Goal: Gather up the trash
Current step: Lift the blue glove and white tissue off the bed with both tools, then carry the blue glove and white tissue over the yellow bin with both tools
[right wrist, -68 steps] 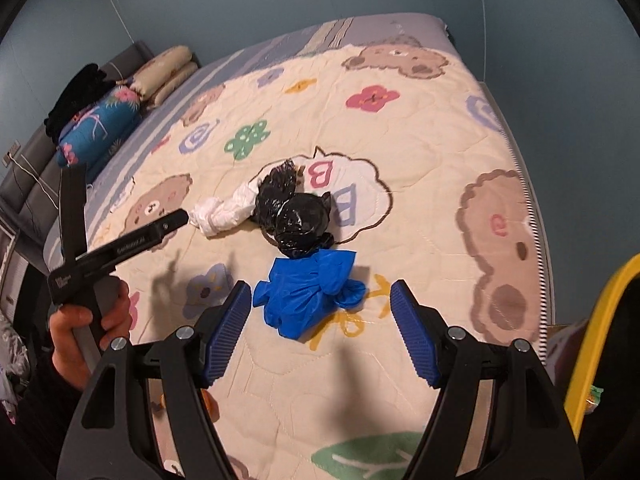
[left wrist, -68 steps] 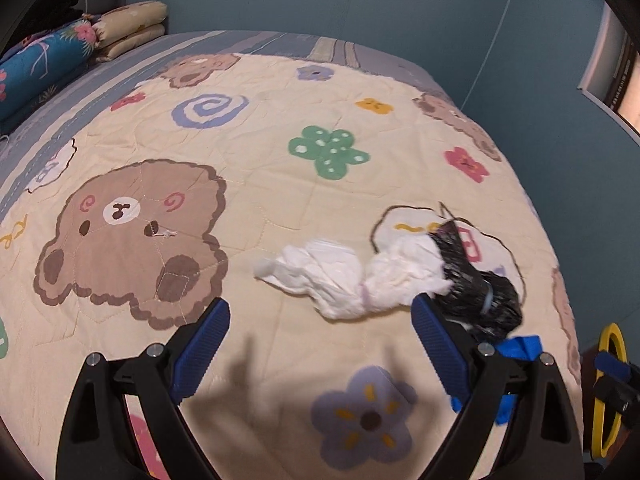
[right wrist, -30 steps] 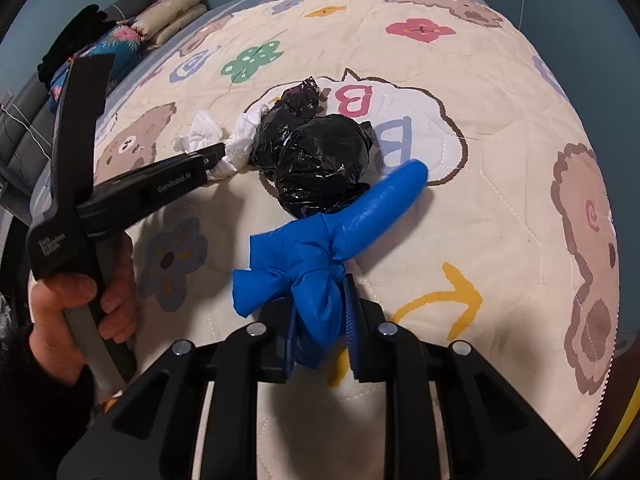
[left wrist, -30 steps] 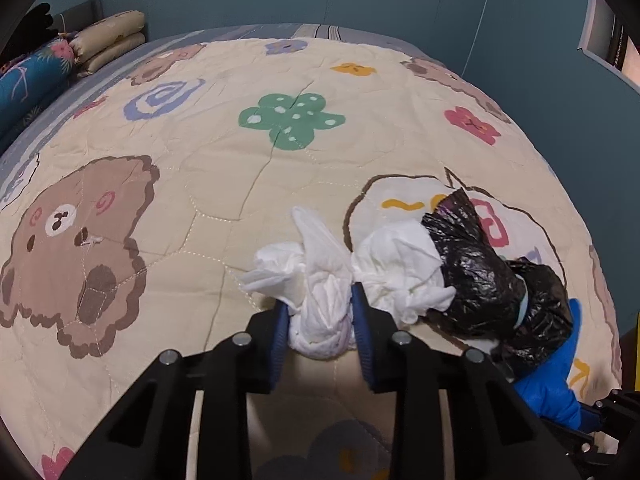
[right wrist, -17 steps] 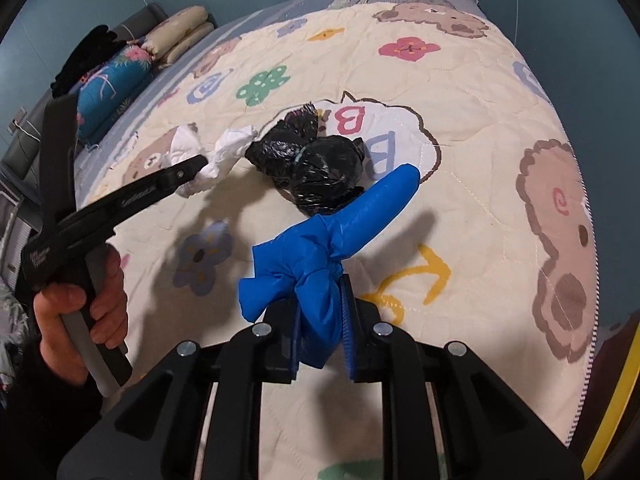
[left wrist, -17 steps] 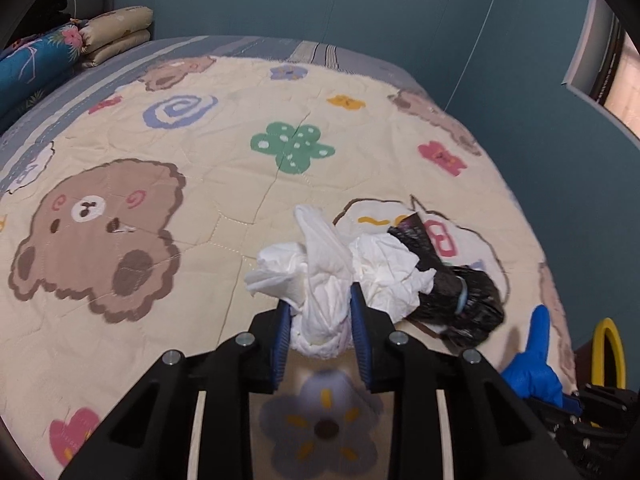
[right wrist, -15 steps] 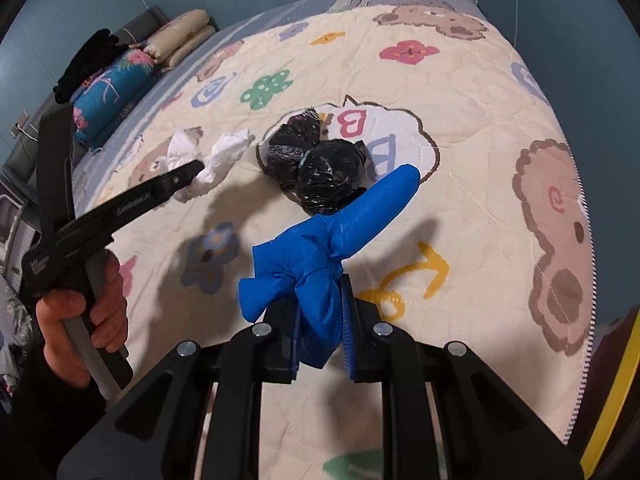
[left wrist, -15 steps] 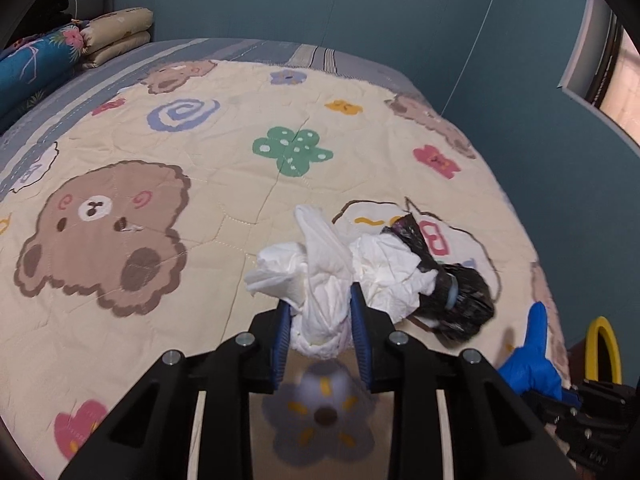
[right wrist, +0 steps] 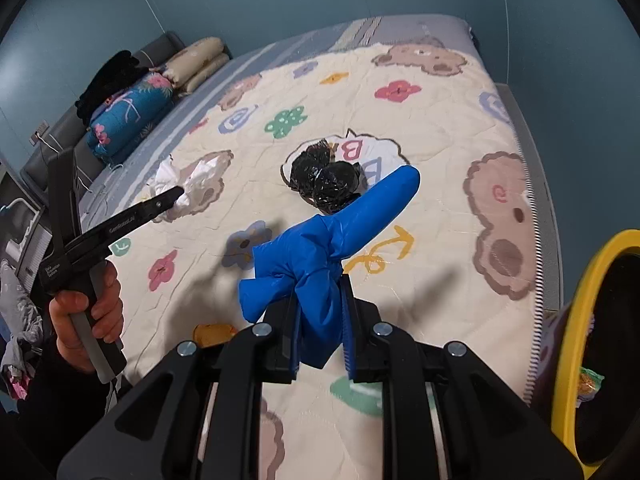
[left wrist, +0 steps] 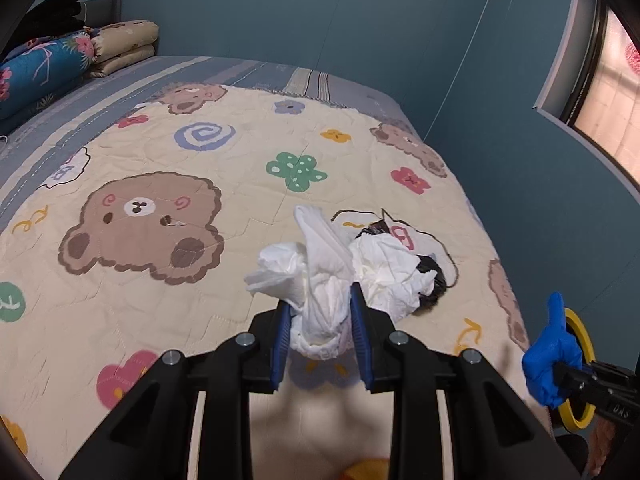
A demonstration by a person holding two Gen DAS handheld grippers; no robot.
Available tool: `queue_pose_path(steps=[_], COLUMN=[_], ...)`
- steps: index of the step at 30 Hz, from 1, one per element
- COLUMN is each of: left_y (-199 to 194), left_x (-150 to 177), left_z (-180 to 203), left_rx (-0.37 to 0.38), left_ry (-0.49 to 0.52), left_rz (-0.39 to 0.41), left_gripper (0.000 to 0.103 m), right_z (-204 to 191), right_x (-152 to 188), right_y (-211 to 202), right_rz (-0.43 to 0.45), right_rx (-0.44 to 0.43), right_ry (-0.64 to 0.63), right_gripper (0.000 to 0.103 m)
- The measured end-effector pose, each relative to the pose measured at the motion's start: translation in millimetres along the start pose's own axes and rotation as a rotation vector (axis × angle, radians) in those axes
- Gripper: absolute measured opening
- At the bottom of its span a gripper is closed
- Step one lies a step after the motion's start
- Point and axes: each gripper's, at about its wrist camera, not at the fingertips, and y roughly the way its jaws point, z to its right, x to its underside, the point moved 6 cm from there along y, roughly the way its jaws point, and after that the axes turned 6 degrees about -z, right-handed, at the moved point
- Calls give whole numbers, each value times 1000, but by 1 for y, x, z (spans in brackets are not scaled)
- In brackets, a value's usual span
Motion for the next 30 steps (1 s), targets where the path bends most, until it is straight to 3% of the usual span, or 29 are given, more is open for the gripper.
queue_pose_path(steps=[7, 16, 30], left_y=[-30, -60, -93], left_x=[18, 46, 59], left_z=[5, 27, 111], left_rx=[11, 63, 175], left_ry=[16, 47, 187], left_rz=[12, 20, 37], left_gripper=[26, 26, 26], right_z=[2, 22, 69], right_x=[20, 47, 55], right_y=[-35, -51, -99], right_rz=[46, 52, 143], right_rx=[-13, -3, 41], right_ry=[7, 64, 138], right_gripper=[16, 16, 16])
